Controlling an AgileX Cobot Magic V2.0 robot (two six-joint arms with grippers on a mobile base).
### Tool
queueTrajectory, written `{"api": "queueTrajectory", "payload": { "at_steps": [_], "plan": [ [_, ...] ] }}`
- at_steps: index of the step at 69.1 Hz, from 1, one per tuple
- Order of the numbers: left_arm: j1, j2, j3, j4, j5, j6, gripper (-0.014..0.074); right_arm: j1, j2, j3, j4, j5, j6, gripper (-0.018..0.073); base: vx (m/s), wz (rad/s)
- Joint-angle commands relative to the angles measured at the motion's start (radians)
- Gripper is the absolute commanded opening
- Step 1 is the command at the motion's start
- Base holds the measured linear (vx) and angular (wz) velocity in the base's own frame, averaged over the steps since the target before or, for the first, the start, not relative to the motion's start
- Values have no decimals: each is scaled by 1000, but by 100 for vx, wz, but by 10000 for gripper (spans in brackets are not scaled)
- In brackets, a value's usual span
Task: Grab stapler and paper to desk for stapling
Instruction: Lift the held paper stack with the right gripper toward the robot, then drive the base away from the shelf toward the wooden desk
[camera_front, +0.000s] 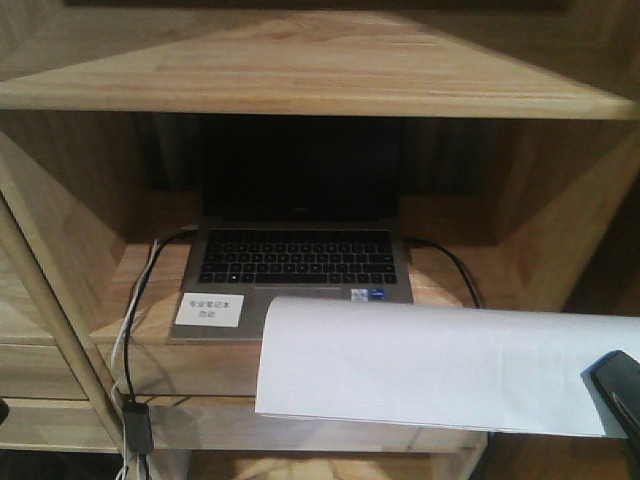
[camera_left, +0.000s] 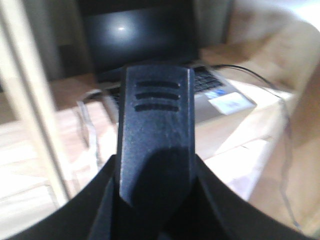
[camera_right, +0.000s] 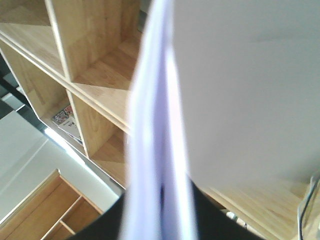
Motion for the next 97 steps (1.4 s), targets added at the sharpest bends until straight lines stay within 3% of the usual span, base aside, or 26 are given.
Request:
{"api": "queueTrajectory", "payload": {
  "at_steps": [1, 97],
  "plan": [
    [-3, 13, -27, -7, -110, -8, -6, -4, 5, 5, -1, -70, -11, -5, -16, -19],
    [-3, 13, -27, -7, -110, -8, -6, -4, 5, 5, -1, -70, -11, -5, -12, 0]
  ]
}}
